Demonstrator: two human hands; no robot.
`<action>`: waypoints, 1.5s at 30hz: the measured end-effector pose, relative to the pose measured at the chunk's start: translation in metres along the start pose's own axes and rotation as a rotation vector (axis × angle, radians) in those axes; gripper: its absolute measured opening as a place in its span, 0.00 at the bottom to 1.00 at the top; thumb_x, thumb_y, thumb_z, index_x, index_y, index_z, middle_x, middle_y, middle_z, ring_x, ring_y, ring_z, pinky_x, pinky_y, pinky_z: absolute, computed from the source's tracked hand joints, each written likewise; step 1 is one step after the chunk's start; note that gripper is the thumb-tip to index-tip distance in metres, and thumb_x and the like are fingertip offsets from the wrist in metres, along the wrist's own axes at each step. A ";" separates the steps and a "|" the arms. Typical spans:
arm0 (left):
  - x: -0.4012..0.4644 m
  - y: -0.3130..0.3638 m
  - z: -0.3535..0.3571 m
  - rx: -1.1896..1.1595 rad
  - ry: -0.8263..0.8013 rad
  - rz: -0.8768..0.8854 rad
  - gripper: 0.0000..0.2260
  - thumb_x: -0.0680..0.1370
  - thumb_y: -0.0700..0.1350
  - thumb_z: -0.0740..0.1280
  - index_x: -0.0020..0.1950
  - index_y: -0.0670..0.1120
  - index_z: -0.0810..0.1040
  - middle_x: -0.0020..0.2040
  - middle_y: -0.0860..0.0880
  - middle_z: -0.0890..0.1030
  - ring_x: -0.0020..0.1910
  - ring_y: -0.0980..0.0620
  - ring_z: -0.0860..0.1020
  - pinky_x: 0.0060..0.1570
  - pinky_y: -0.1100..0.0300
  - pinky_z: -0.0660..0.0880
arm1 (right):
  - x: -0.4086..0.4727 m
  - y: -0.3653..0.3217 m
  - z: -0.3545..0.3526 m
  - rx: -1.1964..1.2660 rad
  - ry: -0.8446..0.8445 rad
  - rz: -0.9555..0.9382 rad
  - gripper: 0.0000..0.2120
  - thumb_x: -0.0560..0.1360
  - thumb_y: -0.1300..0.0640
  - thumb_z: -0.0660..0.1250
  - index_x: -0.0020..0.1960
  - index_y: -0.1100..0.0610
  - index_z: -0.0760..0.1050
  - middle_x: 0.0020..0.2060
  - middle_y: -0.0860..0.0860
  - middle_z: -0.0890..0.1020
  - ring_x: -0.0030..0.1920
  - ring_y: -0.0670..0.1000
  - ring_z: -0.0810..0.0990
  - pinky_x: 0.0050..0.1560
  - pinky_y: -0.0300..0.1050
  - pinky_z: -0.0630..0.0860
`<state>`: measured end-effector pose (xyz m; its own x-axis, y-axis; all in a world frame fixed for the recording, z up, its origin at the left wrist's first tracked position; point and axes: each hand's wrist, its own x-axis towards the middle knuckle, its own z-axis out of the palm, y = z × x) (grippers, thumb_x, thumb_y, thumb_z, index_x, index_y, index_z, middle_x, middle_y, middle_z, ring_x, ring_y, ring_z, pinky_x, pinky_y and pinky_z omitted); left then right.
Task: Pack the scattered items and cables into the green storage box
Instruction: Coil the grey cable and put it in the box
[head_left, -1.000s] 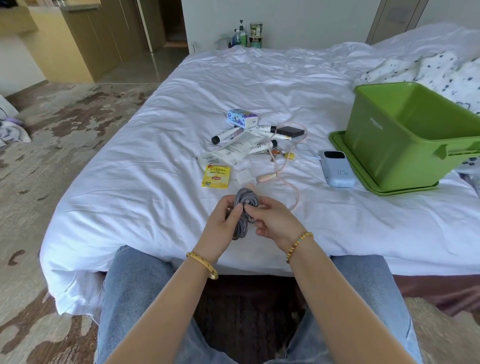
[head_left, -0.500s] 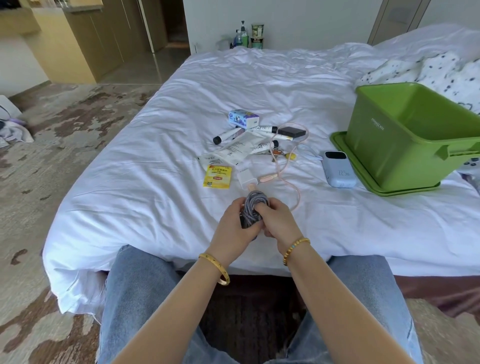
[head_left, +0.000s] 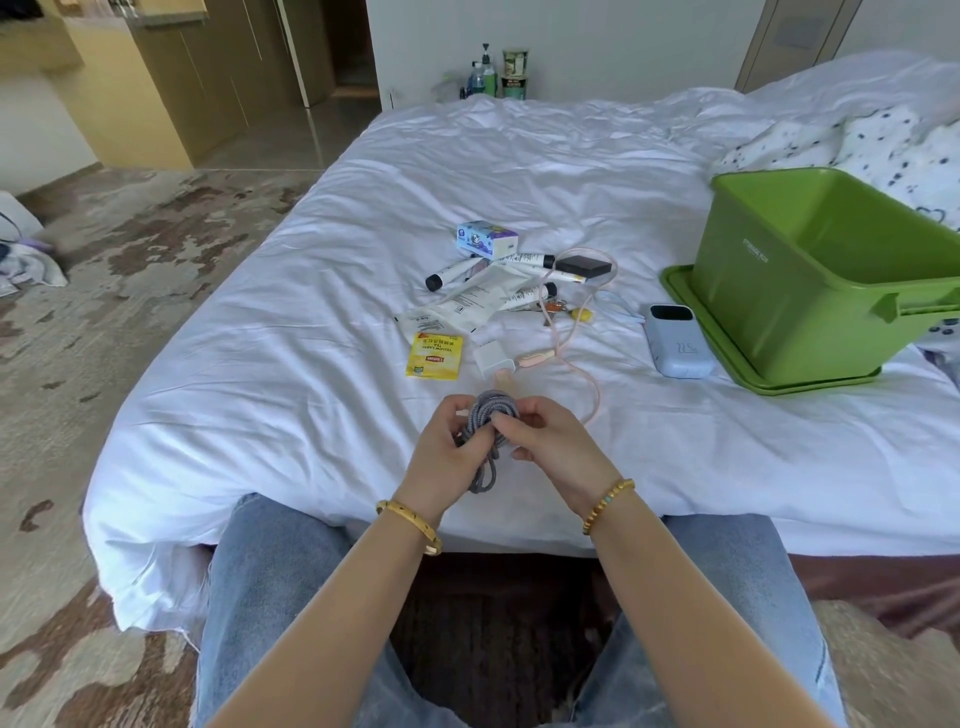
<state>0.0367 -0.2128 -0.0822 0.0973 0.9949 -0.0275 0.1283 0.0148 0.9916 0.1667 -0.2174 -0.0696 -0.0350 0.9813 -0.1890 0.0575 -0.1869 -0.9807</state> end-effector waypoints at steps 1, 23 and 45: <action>0.001 -0.001 0.001 0.015 0.027 -0.012 0.07 0.77 0.42 0.64 0.54 0.45 0.72 0.36 0.50 0.78 0.25 0.64 0.73 0.26 0.72 0.68 | 0.000 0.001 0.002 0.034 0.015 0.009 0.09 0.75 0.56 0.67 0.52 0.60 0.74 0.42 0.51 0.77 0.42 0.46 0.77 0.42 0.38 0.73; -0.003 0.001 0.002 -0.440 -0.079 -0.198 0.06 0.80 0.43 0.56 0.52 0.46 0.71 0.45 0.46 0.83 0.26 0.53 0.75 0.27 0.63 0.68 | -0.004 0.000 -0.009 0.066 0.109 -0.274 0.12 0.75 0.63 0.64 0.48 0.45 0.77 0.42 0.46 0.78 0.38 0.37 0.73 0.36 0.27 0.70; 0.004 0.007 -0.002 -0.365 -0.262 -0.228 0.15 0.79 0.40 0.54 0.46 0.48 0.81 0.39 0.47 0.82 0.24 0.53 0.72 0.21 0.67 0.59 | 0.001 -0.015 -0.024 -0.762 0.169 -0.601 0.06 0.76 0.64 0.62 0.46 0.66 0.76 0.54 0.58 0.78 0.55 0.55 0.75 0.52 0.34 0.65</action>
<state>0.0360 -0.2088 -0.0755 0.3579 0.9043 -0.2328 -0.1736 0.3094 0.9350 0.1899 -0.2127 -0.0535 -0.1289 0.9082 0.3982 0.7070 0.3657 -0.6052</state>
